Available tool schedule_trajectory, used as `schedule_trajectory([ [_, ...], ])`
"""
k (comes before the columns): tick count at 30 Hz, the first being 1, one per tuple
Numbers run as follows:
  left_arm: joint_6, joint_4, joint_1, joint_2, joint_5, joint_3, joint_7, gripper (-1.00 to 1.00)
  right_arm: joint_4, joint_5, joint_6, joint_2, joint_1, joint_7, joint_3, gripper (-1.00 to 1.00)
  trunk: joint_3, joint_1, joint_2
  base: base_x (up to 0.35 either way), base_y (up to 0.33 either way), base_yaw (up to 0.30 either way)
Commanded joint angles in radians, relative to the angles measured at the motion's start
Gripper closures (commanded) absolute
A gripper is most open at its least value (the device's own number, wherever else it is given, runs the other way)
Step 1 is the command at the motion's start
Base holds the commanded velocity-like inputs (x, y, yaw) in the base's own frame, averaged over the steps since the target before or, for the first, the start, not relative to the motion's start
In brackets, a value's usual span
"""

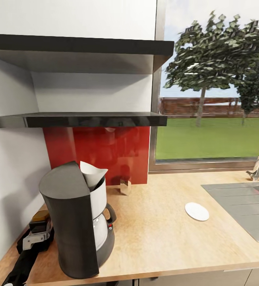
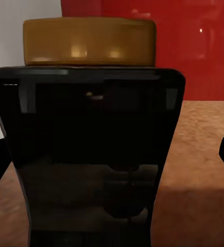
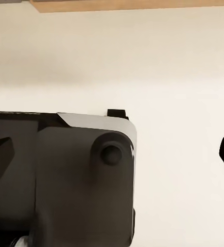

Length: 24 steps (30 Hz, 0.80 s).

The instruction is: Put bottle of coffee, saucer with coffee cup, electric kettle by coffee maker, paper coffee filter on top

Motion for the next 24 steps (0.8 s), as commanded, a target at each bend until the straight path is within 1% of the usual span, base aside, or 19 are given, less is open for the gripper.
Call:
schedule_trajectory([
  [1, -0.002, 0.001, 0.000, -0.001, 0.003, 0.003, -0.008, -1.00, -0.001, -0.008, -0.001, 0.000, 0.000, -0.003, 0.008, -1.00, 0.000, 0.000, -0.001, 0.000, 0.000, 0.000],
  [9, -0.010, 0.001, 0.000, -0.001, 0.003, 0.003, -0.008, -1.00, -0.001, -0.008, -0.001, 0.000, 0.000, -0.003, 0.008, -1.00, 0.000, 0.000, -0.001, -0.003, 0.000, 0.000],
  [16, -0.014, 0.001, 0.000, -0.001, 0.003, 0.003, -0.008, -1.00, -0.001, -0.009, -0.001, 0.000, 0.002, -0.003, 0.008, -1.00, 0.000, 0.000, -0.001, -0.206, 0.000, 0.000],
  [24, -0.014, 0.001, 0.000, -0.001, 0.003, 0.003, -0.008, -1.00, -0.001, -0.008, -0.001, 0.000, 0.002, -0.003, 0.008, -1.00, 0.000, 0.000, -0.001, -0.027, 0.000, 0.000],
])
